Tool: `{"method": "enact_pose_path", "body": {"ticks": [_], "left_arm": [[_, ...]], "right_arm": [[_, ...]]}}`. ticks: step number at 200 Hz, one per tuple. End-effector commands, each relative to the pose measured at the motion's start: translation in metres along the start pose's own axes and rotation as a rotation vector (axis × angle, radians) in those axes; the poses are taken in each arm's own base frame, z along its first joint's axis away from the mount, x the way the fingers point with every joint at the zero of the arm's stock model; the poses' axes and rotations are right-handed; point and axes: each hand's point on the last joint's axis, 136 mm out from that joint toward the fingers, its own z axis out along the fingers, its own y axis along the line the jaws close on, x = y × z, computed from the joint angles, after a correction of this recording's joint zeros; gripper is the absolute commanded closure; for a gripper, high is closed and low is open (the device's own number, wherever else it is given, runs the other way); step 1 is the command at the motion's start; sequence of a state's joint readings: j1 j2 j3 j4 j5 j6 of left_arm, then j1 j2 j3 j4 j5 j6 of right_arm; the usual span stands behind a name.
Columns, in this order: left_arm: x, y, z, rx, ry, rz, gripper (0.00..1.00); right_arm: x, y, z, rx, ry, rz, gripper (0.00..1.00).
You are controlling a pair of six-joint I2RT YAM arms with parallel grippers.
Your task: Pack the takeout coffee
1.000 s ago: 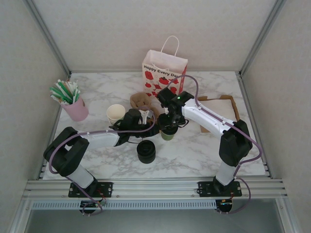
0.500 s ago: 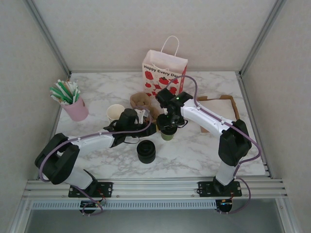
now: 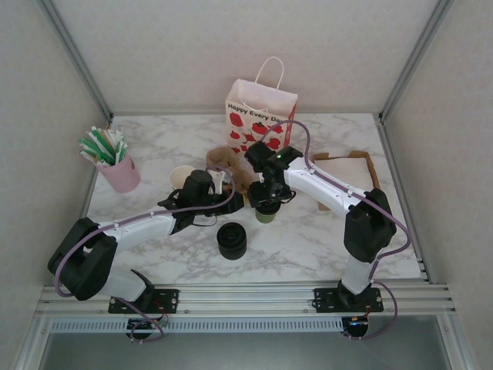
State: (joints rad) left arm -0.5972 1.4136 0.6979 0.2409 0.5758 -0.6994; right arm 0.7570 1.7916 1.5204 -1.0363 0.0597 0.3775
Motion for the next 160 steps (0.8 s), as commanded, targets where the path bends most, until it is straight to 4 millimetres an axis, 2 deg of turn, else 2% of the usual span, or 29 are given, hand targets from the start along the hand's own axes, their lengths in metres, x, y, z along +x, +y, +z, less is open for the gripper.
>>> {"method": "enact_pose_path", "body": {"ticks": [1,77,128,160], "left_arm": [[-0.005,0.001,-0.006,-0.010,-0.024,0.024,0.89],[-0.006,-0.001,-0.008,-0.006,-0.028,0.032,0.88],[-0.007,-0.001,-0.008,-0.009,-0.029,0.033,0.88],[-0.007,-0.001,-0.010,-0.012,-0.031,0.037,0.88]], "right_arm": [[0.044,-0.023,0.052,0.127,0.234,-0.004,0.27],[0.041,-0.020,0.043,0.117,0.245,-0.039,0.27],[0.050,-0.015,0.054,0.082,0.322,-0.114,0.29],[0.048,-0.016,0.034,0.078,0.296,-0.156,0.29]]}}
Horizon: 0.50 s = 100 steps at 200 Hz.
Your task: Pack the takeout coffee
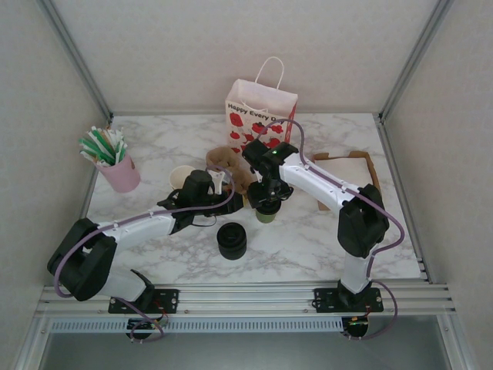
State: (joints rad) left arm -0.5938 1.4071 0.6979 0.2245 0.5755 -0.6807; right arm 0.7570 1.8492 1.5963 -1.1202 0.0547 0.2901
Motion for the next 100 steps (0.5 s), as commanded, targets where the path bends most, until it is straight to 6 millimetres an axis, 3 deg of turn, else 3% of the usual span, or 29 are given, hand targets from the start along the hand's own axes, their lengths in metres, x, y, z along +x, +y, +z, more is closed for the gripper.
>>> {"method": "enact_pose_path", "body": {"ticks": [1,35,100], "left_arm": [[-0.008,-0.003,-0.008,-0.004,-0.034,0.024,0.88],[-0.009,-0.002,-0.008,-0.006,-0.037,0.022,0.88],[-0.011,-0.003,-0.008,-0.008,-0.041,0.021,0.85]], "right_arm": [[0.045,-0.012,0.035,0.051,0.233,-0.069,0.29],[0.043,-0.009,0.017,0.018,0.191,-0.093,0.23],[0.038,-0.009,0.007,0.024,0.160,-0.084,0.19]]}}
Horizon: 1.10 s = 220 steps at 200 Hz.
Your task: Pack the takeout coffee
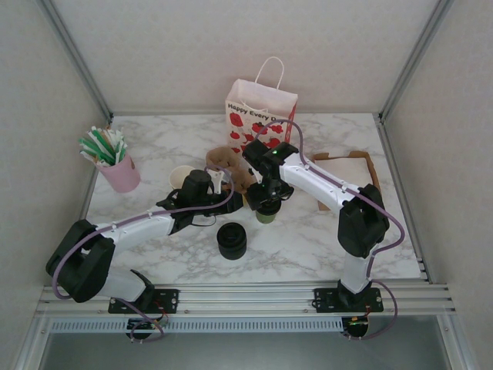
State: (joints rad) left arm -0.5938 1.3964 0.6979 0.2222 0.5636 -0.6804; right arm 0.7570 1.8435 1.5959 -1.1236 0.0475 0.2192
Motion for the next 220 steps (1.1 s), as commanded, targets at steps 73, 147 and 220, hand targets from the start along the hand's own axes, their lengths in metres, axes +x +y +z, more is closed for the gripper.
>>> {"method": "enact_pose_path", "body": {"ticks": [73,147,220], "left_arm": [[-0.007,-0.001,-0.005,-0.008,-0.026,0.016,0.85],[-0.012,-0.005,-0.006,-0.005,-0.031,0.024,0.85],[-0.025,-0.021,-0.006,0.020,-0.039,0.045,0.77]], "right_arm": [[0.031,-0.006,-0.001,0.013,0.122,0.002,0.15],[0.031,-0.006,-0.014,0.000,0.085,0.021,0.12],[0.028,-0.021,-0.044,-0.003,-0.047,0.119,0.20]]}}
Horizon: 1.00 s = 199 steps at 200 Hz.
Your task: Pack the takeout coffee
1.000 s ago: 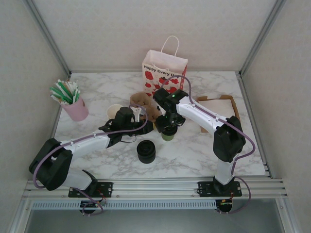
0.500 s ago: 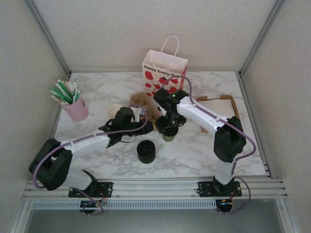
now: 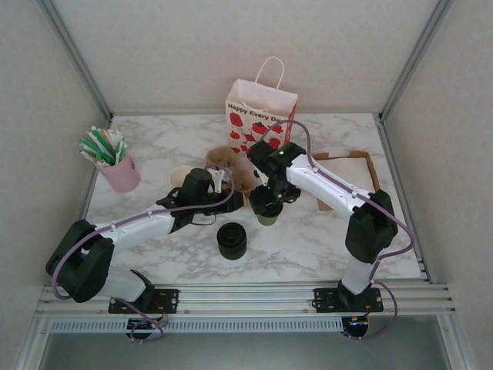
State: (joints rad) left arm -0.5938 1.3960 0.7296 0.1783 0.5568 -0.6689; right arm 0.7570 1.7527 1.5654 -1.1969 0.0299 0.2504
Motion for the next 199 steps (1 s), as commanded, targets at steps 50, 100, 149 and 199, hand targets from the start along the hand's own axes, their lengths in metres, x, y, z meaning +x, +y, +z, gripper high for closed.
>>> {"method": "enact_pose_path", "body": {"ticks": [50,100,149,199], "left_arm": [[-0.038,-0.043,0.004,0.093,-0.016,0.076,0.68],[-0.035,-0.048,0.023,0.131,0.048,0.088,0.71],[-0.021,-0.043,0.036,0.135,0.097,0.089,0.71],[-0.008,-0.028,0.044,0.118,0.120,0.063,0.71]], "right_arm": [[-0.005,-0.026,-0.037,-0.146,-0.211,0.229,0.71],[-0.008,-0.017,-0.018,-0.270,-0.184,0.257,0.92],[-0.010,-0.019,-0.001,-0.265,-0.147,0.267,0.93],[-0.011,-0.020,0.012,-0.256,-0.118,0.270,0.93]]}}
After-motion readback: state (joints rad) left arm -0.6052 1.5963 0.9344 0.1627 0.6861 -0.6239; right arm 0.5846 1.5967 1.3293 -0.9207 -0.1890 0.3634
